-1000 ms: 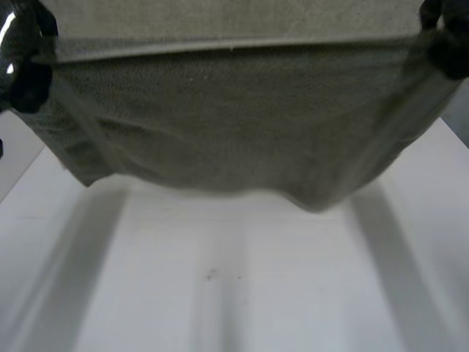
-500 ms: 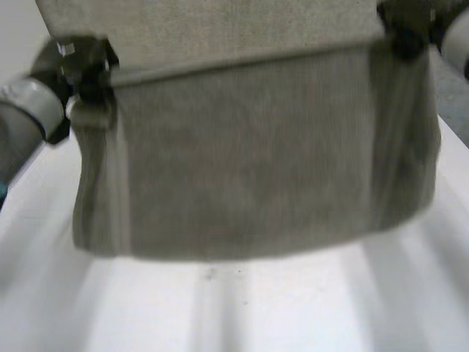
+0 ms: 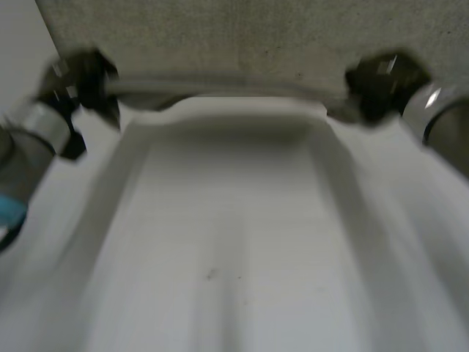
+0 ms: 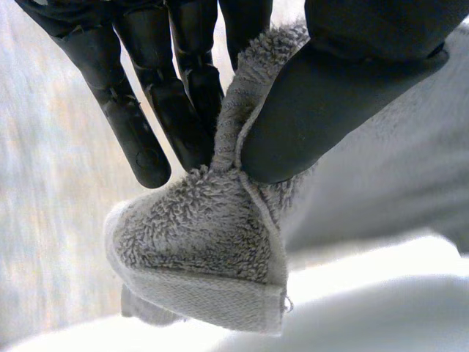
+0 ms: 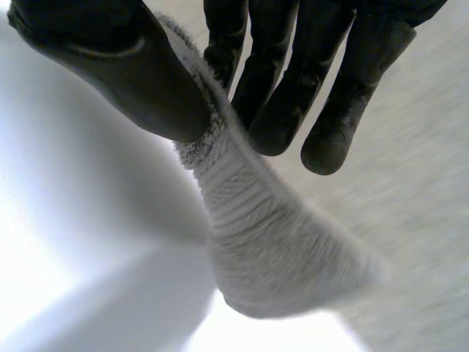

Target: Fold the towel.

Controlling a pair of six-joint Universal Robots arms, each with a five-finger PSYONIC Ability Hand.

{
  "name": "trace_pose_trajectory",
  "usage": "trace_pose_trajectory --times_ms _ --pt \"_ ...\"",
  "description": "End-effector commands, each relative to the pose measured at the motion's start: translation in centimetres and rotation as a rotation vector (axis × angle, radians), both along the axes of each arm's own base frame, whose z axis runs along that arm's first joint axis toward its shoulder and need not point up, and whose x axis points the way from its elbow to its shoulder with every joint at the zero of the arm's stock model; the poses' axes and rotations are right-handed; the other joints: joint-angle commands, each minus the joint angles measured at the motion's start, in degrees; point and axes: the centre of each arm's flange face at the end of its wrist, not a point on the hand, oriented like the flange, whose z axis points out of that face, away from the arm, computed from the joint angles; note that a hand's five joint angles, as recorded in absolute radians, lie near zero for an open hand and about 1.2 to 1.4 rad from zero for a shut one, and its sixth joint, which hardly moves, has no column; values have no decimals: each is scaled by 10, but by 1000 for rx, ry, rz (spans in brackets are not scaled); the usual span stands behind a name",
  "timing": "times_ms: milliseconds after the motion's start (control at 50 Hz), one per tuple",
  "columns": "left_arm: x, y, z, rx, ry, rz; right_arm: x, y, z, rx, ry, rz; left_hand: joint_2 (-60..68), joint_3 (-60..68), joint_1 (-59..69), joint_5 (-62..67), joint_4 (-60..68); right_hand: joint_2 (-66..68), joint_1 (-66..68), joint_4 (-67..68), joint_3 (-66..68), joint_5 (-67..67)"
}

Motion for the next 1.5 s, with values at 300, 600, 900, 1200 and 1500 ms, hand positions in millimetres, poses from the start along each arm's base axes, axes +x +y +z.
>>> trace_pose_trajectory --times_ms 300,600,900,1200,1500 --pt "21 55 -142 186 -491 -47 -19 67 -139 271 207 60 -281 -280 -273 -275 -281 37 36 31 29 27" --pt "10 68 -141 112 -491 -72 -25 72 -142 272 187 42 -419 -418 -411 -413 -419 37 36 31 29 27" --pt "9 49 -128 -62 -449 -12 -27 77 -139 249 179 37 -283 -282 -275 -277 -283 37 36 31 29 27" --pt "12 44 -125 -72 -451 25 -29 74 -139 246 177 26 -181 -180 -173 -175 -181 37 36 31 29 27" --pt "22 50 -128 -88 -566 44 -39 59 -138 255 119 -33 102 103 110 108 102 -250 -251 -256 -258 -260"
